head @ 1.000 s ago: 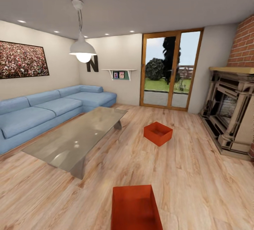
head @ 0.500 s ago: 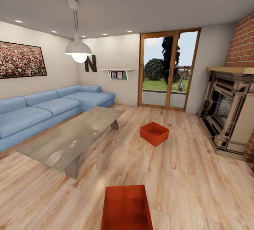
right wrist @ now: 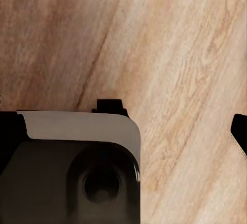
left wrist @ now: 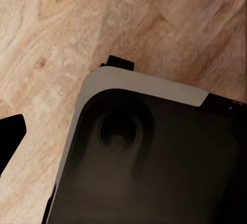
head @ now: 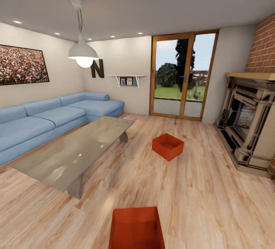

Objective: Move the two storage containers from the living room to the garage. In the garage, place one container on the floor and stack the other container on top of it (either order is fine).

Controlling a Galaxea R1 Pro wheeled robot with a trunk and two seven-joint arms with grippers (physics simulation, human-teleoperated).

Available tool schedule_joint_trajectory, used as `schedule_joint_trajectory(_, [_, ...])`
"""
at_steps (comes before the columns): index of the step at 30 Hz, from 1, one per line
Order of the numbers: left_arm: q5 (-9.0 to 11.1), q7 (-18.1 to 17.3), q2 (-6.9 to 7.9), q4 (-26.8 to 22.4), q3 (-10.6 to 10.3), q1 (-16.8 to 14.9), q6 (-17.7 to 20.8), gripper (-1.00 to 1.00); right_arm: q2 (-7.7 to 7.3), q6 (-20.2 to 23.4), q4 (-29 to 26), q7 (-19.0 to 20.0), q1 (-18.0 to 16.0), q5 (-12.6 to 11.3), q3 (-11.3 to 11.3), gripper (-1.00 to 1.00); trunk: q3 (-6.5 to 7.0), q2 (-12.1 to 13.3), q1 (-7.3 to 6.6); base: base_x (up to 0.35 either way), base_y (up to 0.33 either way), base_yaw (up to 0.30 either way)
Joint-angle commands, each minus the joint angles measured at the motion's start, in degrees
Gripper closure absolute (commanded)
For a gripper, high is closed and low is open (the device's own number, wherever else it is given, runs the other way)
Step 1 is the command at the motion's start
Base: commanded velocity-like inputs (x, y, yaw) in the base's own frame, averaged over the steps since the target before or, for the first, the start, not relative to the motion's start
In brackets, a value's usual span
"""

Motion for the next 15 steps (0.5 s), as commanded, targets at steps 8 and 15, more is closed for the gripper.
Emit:
schedule_joint_trajectory(8, [0.0,0.0,0.06,0.0,0.4,0.0,-0.1,-1.00,-0.04,-0.3,0.2,0.0,-0.1,-0.5,0.5,-1.00,-0.06,0.0,0.03,0.303,0.000,0.000])
schedule_joint_trajectory(15, [0.0,0.1,-0.01,-0.1,0.4,0.0,-0.2,-1.00,-0.05,-0.3,0.2,0.0,-0.1,-0.5,0.5,-1.00,-0.06,0.0,0.03,0.070,0.000,0.000])
